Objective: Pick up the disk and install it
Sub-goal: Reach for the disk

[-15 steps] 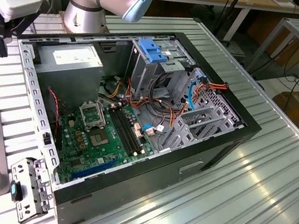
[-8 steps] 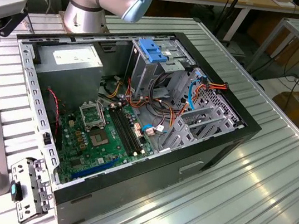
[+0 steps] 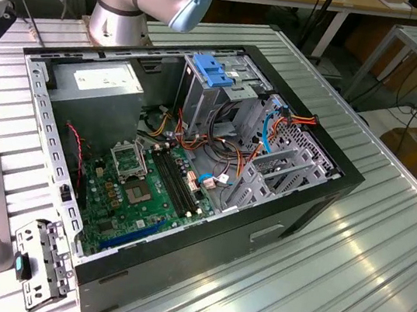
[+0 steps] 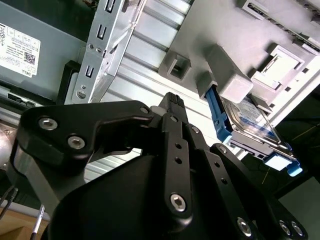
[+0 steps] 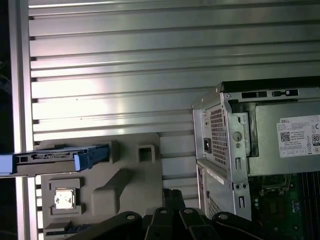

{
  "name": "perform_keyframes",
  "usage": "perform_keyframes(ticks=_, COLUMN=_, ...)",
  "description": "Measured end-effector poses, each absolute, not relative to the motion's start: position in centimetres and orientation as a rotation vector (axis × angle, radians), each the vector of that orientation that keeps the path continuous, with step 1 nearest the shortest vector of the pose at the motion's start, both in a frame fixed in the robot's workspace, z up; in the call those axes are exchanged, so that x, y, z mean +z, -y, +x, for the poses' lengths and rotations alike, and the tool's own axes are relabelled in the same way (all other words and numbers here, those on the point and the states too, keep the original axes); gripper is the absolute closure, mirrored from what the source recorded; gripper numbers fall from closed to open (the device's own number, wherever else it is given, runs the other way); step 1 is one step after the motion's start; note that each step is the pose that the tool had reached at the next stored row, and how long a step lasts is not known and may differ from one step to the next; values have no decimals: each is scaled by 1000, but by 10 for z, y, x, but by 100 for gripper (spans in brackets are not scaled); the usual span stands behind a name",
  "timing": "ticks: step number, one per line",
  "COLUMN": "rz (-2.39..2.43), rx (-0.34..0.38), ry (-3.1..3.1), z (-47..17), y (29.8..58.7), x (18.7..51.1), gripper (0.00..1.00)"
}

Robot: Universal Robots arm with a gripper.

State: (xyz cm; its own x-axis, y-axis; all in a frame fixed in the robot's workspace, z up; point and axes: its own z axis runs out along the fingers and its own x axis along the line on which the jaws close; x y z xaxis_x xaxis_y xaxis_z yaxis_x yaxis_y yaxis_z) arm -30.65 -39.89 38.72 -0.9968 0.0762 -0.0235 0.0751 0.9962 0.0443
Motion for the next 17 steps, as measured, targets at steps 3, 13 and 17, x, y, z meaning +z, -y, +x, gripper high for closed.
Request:
perform_keyframes(ticks=3, rz=118, rx=68, ry=-3114, z=-312, y=399, x=387, gripper=89)
perform_keyframes(ticks=13, rz=118, rx=68, ry=-3114, z=-332, y=399, x=386, gripper=89)
perform_keyframes(ticks=17, rz=118, rx=68, ry=-3114, z=-338, y=399, x=386, gripper=89)
